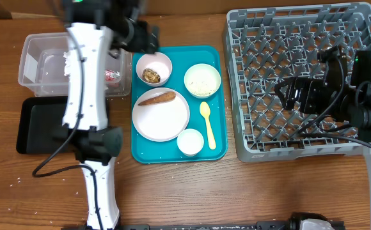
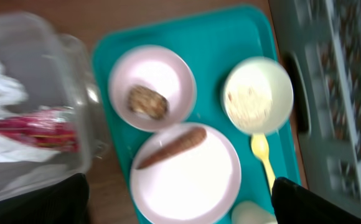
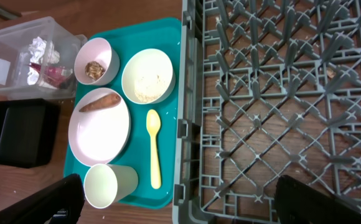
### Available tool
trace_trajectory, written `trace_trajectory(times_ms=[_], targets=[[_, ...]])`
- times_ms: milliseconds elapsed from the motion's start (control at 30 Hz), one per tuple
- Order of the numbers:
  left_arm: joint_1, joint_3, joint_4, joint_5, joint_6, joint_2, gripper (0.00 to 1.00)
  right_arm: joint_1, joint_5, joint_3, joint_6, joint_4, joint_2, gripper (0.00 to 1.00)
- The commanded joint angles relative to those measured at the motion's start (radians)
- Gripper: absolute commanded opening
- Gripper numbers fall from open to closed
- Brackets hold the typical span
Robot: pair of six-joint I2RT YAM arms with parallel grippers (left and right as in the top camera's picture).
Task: Sort waste into correct bins and load items into the dishwasher
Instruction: 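Reach back to the plate and grasp the carrot with the left gripper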
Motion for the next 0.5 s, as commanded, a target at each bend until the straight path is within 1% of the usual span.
trace_trajectory(times_ms=[0, 167, 200, 333, 400, 433, 467], targets=[[-0.053, -0.134, -0.006, 0.023, 0.113, -0.003, 0.94, -0.002, 0.001, 0.023, -0.001, -0.007, -0.002, 1.0], [-0.093, -0.262, -0.006, 0.02, 0.196, -0.003, 0.94, -0.002, 0.002, 0.023, -0.001, -0.036, -0.002, 1.0], [-0.1, -0.284, -0.006, 0.02, 0.227, -0.003, 0.93, -0.002, 0.001, 0.023, -0.001, -0.038, -0.002, 1.0], [-0.131, -0.4, -0.005, -0.014, 0.416, -0.003, 0.94, -0.002, 0.001, 0.023, -0.001, -0.038, -0.002, 1.0], [-0.145, -0.47, 0.004, -0.063, 0.458, -0.003, 0.88, -0.002, 0.001, 0.023, -0.001, -0.037, -0.002, 1.0], [-0.149, -0.51, 0.018, -0.101, 0.46, -0.003, 0.84, -0.002, 0.002, 0.023, -0.001, -0.037, -0.002, 1.0], [-0.151, -0.538, 0.033, -0.127, 0.46, -0.003, 0.83, -0.002, 0.001, 0.023, -0.001, -0.036, -0.002, 1.0]])
